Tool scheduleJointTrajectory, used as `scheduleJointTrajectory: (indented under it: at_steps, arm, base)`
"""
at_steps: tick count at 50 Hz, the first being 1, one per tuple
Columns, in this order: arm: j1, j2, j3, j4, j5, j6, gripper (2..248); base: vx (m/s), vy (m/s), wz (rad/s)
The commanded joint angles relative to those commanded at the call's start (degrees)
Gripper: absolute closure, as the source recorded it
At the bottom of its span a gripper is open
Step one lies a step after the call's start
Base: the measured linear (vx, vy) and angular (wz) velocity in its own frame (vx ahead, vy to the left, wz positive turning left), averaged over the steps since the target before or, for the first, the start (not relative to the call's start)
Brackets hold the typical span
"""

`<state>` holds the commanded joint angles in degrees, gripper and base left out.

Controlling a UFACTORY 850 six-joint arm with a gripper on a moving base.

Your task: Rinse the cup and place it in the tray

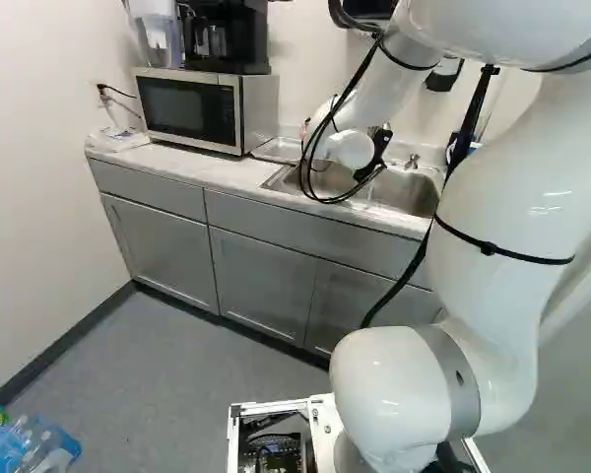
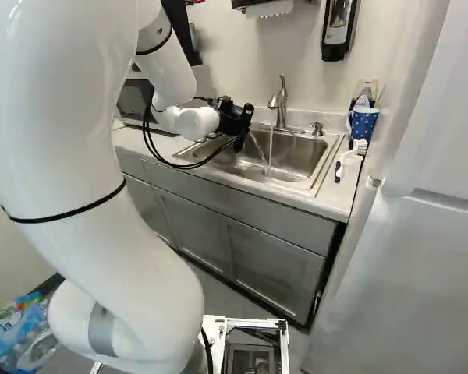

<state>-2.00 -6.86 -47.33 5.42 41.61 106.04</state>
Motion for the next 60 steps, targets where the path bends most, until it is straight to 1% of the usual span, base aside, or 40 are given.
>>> scheduleJointTrajectory:
  at_steps: [32,34,42,60]
  arm:
    - [0.0,0.0,0.0,0.0,0.0,0.0,128]
    - [0.0,0.0,0.0,0.0,0.0,-0.3,128]
    - [0.0,0.0,0.0,0.0,0.0,-3.9,128]
    - [0.0,0.0,0.0,0.0,0.0,-14.5,128]
  base:
    - [0.0,0.0,0.0]
    - [0.0,0.0,0.0]
    - [0.0,0.0,0.0]
    - [0.0,0.0,0.0]
